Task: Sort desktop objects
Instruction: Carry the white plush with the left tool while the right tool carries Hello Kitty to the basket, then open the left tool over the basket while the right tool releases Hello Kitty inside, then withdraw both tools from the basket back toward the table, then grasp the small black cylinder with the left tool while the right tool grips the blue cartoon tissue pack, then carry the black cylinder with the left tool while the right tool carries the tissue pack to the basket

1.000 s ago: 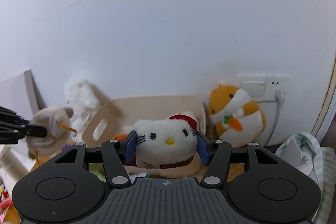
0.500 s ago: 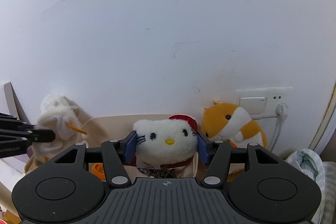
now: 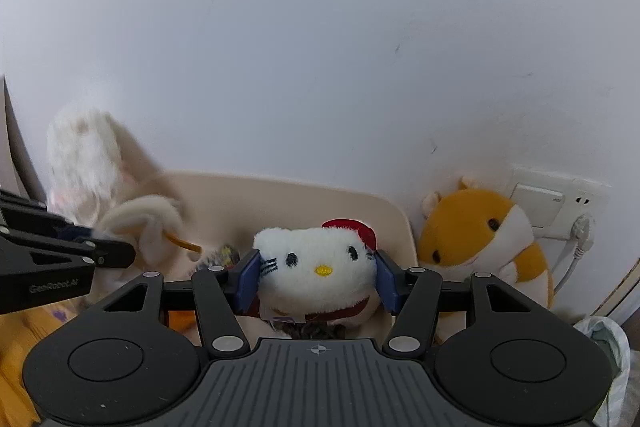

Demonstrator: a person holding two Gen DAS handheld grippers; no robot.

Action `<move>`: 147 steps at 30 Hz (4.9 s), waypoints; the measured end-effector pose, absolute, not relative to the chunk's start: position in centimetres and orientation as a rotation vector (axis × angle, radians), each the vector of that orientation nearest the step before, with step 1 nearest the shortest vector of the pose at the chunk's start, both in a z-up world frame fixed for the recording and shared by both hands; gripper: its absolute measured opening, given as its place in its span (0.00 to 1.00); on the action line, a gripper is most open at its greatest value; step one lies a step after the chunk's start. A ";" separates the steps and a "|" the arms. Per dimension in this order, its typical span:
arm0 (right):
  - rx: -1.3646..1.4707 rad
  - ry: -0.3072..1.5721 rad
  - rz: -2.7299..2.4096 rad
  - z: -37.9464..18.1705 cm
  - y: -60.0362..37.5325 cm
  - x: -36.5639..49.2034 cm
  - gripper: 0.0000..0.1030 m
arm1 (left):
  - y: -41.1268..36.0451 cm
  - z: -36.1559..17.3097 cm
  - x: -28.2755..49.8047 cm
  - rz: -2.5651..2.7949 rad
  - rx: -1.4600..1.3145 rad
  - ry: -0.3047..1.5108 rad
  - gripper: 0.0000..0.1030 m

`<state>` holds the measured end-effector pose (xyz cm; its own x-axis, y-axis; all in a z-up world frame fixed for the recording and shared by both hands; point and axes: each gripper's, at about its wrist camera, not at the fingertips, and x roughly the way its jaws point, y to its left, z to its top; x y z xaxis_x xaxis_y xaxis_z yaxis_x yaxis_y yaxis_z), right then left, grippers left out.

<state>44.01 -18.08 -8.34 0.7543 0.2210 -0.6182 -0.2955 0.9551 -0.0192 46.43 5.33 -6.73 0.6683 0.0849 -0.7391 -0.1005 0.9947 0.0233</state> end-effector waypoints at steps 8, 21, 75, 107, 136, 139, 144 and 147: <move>-0.154 0.683 0.277 -10.3 -18.0 43.8 0.82 | 4.8 -7.1 44.9 0.100 0.024 0.802 0.77; -0.126 0.662 0.321 -10.7 -21.5 38.0 1.00 | 7.5 -7.5 40.2 0.047 0.084 0.835 0.79; -0.248 0.947 0.399 -21.4 -20.7 30.1 0.61 | 9.4 -18.7 29.7 0.173 -0.262 1.180 0.32; -0.198 0.769 0.341 -12.7 -26.5 27.3 0.60 | 9.7 -11.2 27.1 0.151 -0.184 0.997 0.31; -0.241 0.563 0.235 -5.5 -26.6 34.7 0.60 | 7.6 -2.8 38.3 0.163 -0.056 0.793 0.31; -0.233 0.554 0.222 -5.3 -26.0 36.0 0.60 | 7.4 -2.6 39.7 0.171 -0.048 0.784 0.31; -0.233 0.544 0.217 -5.2 -24.7 37.8 0.60 | 7.1 -2.7 41.7 0.184 -0.047 0.780 0.31; -0.224 0.547 0.212 -5.3 -24.0 38.9 0.60 | 6.7 -3.3 42.8 0.194 -0.023 0.790 0.31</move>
<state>38.93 -23.96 -5.35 0.8335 0.1392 -0.5347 -0.2577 0.9539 -0.1535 42.81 6.70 -3.33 0.6871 0.1647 -0.7076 -0.1819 0.9820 0.0519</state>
